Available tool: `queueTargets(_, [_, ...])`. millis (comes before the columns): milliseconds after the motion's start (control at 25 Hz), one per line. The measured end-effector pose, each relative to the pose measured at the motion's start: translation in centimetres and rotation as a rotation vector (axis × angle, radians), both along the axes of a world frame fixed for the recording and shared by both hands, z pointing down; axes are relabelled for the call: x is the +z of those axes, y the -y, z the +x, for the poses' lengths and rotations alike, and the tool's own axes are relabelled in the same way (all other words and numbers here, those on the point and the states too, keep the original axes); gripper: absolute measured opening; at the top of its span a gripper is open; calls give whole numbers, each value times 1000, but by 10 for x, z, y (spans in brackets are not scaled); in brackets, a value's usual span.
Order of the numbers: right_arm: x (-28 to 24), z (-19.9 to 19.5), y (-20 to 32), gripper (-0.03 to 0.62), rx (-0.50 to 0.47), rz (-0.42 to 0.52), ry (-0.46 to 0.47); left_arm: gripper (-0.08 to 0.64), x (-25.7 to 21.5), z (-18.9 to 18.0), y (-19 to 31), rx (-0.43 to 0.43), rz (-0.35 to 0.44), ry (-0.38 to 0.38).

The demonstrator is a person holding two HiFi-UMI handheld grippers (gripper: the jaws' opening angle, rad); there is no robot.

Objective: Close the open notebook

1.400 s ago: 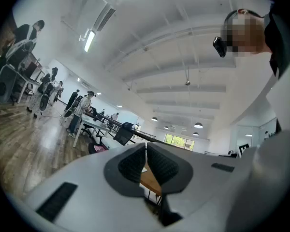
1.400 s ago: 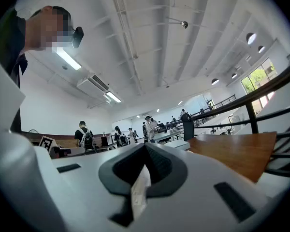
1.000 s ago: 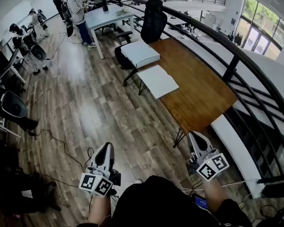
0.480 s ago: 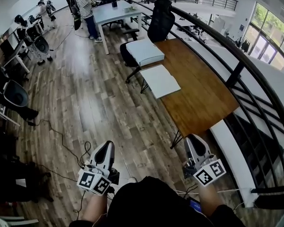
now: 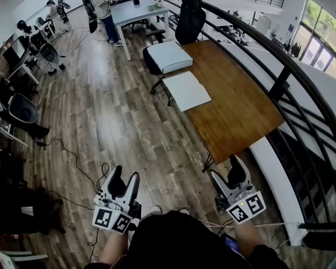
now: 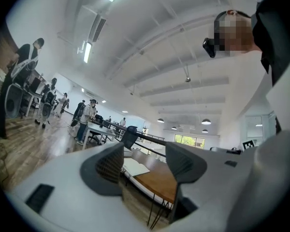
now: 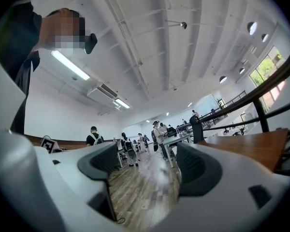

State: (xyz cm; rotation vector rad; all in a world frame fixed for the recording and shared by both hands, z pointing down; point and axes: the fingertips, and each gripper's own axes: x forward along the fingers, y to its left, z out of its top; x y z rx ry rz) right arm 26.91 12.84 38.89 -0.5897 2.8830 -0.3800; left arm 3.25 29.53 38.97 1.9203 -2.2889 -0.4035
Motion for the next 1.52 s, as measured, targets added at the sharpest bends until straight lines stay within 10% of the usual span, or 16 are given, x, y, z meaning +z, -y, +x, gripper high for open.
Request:
queueTargets(800, [9,-1,26,355,11,-68,-20,325,21,0,32,13,-75,2])
queueTargets(1520, [2,-131,75,259,42,-42,-91,325,40,-155,81,20,-44,-57])
